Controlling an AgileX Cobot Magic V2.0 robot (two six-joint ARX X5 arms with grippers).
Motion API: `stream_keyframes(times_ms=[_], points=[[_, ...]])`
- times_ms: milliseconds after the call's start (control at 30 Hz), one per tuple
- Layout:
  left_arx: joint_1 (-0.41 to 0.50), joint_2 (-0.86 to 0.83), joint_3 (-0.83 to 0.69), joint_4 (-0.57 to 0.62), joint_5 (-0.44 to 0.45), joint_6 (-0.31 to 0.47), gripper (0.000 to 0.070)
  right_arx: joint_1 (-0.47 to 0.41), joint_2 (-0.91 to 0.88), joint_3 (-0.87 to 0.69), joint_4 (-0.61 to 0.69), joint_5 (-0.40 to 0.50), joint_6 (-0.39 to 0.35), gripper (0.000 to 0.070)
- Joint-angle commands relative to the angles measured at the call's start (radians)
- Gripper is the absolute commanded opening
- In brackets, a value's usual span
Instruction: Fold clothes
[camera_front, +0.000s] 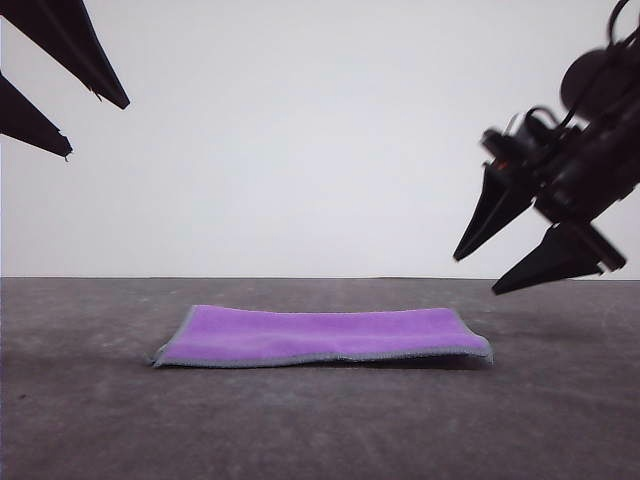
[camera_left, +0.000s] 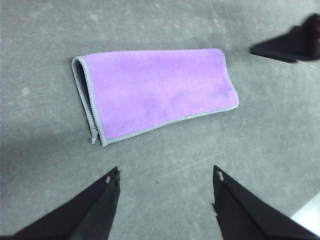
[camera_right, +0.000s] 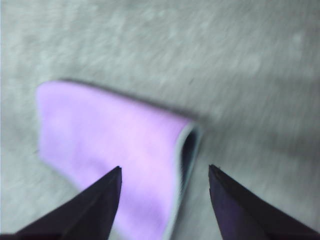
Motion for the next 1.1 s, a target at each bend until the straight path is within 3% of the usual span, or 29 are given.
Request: stream_keyframes(times_ms=[0, 400, 633, 1067], points=[[-0.002, 0.005, 0.005, 0.006, 0.004, -0.003, 0.0353, 0.004, 0.046, 0.035, 0.011, -0.001, -0.042, 0.0352], [-0.002, 0.005, 0.005, 0.008, 0.004, -0.002, 0.0353, 0.009, 0.192, 0.096, 0.047, -0.057, -0.138, 0.0355], [-0.002, 0.005, 0.005, 0.008, 0.004, -0.003, 0.0353, 0.038, 0.240, 0.095, 0.045, -0.087, -0.156, 0.0415], [-0.002, 0.004, 0.005, 0.004, 0.008, -0.003, 0.0353, 0.080, 0.240, 0.095, -0.069, -0.103, -0.199, 0.0410]])
